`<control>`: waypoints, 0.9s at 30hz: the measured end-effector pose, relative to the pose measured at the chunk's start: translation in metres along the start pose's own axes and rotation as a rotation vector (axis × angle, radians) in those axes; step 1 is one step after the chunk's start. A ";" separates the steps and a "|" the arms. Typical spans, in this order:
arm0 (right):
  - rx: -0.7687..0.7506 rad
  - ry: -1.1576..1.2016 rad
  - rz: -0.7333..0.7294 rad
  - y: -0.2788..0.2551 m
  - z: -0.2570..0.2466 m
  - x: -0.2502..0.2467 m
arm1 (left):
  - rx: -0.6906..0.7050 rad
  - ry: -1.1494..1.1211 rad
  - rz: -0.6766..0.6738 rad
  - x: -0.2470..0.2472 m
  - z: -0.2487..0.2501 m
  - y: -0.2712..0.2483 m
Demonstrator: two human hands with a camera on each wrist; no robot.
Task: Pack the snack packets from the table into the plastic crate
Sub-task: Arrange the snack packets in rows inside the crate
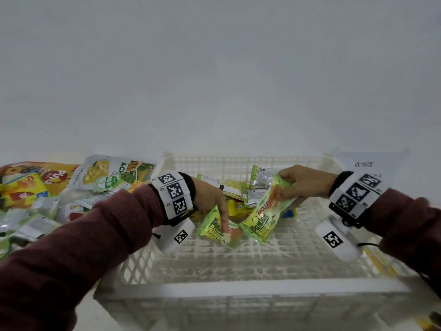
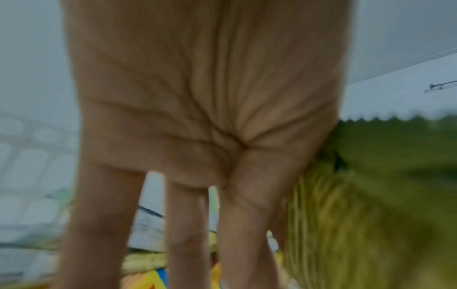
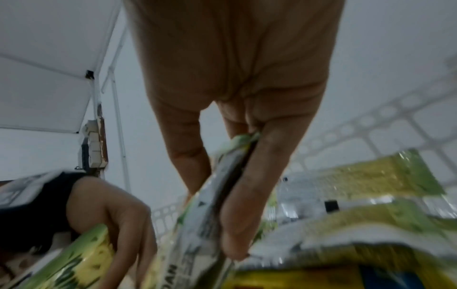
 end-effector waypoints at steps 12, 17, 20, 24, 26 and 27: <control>0.201 -1.149 -0.076 -0.011 0.011 0.009 | -0.173 -0.019 0.200 -0.042 -0.011 -0.031; -0.179 -1.016 -0.091 -0.002 -0.022 0.045 | -0.150 0.146 0.207 -0.021 0.007 -0.016; -0.247 -1.007 -0.247 -0.002 -0.017 0.079 | -0.253 0.380 0.049 0.020 0.003 0.000; -0.194 -1.048 -0.260 0.004 0.000 0.088 | -0.247 0.520 0.048 0.028 0.003 0.007; -0.167 -1.010 -0.276 0.005 0.003 0.089 | -0.206 0.451 0.095 0.016 0.005 0.006; -0.162 -0.995 -0.275 0.005 0.003 0.088 | -0.188 0.418 0.091 0.013 0.005 0.005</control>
Point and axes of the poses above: each hand's wrist, its own y-axis towards the middle knuckle, its own x-axis out of the palm, z = x × y, the point moved 10 cm from there along y, towards the middle knuckle, and after that the axes turned 14 degrees about -y, right-handed, at the moved point
